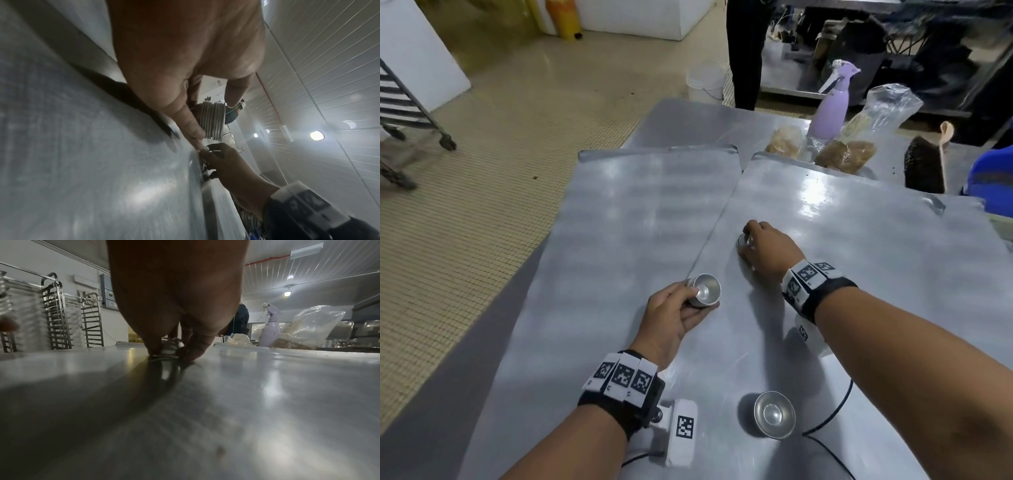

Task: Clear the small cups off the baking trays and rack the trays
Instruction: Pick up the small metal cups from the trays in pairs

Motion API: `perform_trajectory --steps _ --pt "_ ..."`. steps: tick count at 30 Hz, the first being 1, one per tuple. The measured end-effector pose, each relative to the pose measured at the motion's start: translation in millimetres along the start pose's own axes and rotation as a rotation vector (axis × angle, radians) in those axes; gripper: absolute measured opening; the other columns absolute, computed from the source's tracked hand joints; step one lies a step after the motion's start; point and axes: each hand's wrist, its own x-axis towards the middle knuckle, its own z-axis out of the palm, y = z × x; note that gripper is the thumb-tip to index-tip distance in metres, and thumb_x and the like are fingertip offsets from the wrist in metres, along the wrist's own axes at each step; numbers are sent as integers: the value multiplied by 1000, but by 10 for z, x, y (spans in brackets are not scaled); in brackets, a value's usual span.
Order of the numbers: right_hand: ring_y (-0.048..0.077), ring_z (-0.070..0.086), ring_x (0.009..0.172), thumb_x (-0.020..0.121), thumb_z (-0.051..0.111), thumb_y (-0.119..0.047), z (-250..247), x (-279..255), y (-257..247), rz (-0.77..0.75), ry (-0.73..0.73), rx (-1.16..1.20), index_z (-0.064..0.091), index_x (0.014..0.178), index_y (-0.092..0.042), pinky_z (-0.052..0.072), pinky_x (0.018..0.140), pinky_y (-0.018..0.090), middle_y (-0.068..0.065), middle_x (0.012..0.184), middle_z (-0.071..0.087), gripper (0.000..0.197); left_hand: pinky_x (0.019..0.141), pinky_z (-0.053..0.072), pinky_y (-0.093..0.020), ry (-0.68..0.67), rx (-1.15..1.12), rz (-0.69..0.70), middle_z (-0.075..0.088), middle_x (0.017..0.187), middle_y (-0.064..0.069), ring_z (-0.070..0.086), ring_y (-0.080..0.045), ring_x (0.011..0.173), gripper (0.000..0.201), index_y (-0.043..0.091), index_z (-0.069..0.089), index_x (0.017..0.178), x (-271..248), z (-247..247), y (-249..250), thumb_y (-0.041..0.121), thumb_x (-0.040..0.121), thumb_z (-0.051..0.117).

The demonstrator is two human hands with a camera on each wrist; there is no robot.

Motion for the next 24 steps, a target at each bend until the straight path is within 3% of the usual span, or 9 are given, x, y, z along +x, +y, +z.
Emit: perform_trajectory --steps 4,8,11,13,16,19,21,24 --pt "37 59 109 94 55 -26 -95 -290 73 8 -6 46 45 137 -14 48 91 39 12 133 50 45 87 61 -40 -15 11 -17 66 108 -31 66 -48 110 29 -21 57 114 -79 44 14 0 95 56" --pt "28 61 107 93 58 -22 -214 -715 173 6 -5 18 64 119 -14 49 91 36 6 126 51 29 89 60 -38 -44 35 -35 69 106 -27 69 -45 107 25 -16 62 111 -235 140 31 2 94 60" --pt "22 53 126 96 55 -21 -213 -1107 248 32 1 -13 73 112 -10 44 98 33 7 131 57 26 87 61 -33 -59 95 -49 71 108 -28 72 -41 104 23 -11 64 112 -396 187 11 2 94 63" --pt "20 51 129 96 55 -23 -179 -1353 290 72 18 -15 76 110 -11 41 99 30 7 132 60 28 86 61 -31 -65 142 -58 71 113 -29 73 -37 101 22 -8 64 112 -500 193 -24 3 93 65" --pt "23 63 107 92 50 -34 -117 -1668 317 103 35 23 80 94 -16 49 83 32 3 109 69 34 84 61 -29 -70 193 -64 70 115 -28 74 -35 101 24 -6 64 114 -639 165 -77 2 91 67" --pt "20 65 80 84 51 -38 -82 -1953 284 137 91 98 78 77 -16 48 66 30 1 87 71 35 83 61 -28 -94 260 -61 70 117 -27 74 -33 102 27 -5 65 116 -739 137 -93 1 90 69" --pt "21 65 83 83 58 -36 -67 -2106 271 175 119 138 77 81 -18 44 65 29 1 89 72 26 85 61 -29 -109 294 -60 70 118 -26 73 -33 103 26 -3 66 115 -781 124 -90 1 89 70" --pt "23 63 100 84 63 -36 6 -2266 326 266 127 149 69 111 -23 41 74 27 1 105 70 30 94 58 -35 -126 319 -58 70 117 -26 73 -33 104 23 -1 68 112 -818 110 -83 1 89 69"
